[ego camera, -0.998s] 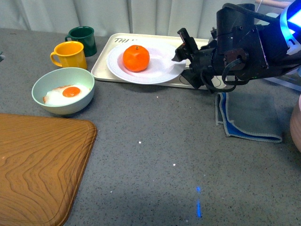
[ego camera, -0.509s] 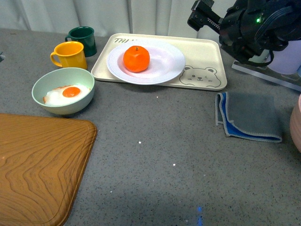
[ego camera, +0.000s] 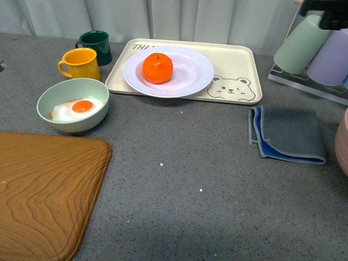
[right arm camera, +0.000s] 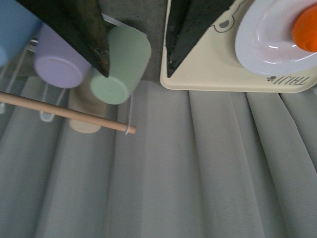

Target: Place orange and plate with both arms

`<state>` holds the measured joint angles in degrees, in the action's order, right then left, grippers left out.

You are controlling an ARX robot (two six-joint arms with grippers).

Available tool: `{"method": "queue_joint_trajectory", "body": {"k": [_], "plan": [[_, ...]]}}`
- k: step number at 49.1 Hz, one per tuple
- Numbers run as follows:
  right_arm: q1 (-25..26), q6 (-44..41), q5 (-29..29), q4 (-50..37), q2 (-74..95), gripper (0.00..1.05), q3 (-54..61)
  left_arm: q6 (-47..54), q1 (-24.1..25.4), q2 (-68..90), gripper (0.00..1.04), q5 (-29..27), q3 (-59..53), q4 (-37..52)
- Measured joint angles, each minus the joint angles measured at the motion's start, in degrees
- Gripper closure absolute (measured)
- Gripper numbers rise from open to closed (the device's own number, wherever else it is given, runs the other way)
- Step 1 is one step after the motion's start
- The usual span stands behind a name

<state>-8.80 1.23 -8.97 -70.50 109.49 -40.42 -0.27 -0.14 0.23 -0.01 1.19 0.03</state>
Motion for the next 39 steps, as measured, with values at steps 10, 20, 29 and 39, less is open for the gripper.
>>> {"method": "queue_joint_trajectory", "body": {"k": [10,20,29,39], "plan": [[1.97,-1.14,2.27,-1.44,-9.07,1.04,12.98,0.00,-0.02,0.00,0.07,-0.02,0.00,0.00],[3.54,-1.07,3.65,-1.16,-17.97,1.04,21.29,0.00,0.00,0.00,0.07,-0.02,0.00,0.00],[4.68,-1.07,4.81,4.15,-27.63,1.04,25.81,0.00,0.00,0.00,0.07,0.00,0.00,0.00],[7.80,-1.09,8.66,7.67,-36.33,1.04,31.21,0.00,0.00,0.00,0.07,-0.02,0.00,0.00]]}}
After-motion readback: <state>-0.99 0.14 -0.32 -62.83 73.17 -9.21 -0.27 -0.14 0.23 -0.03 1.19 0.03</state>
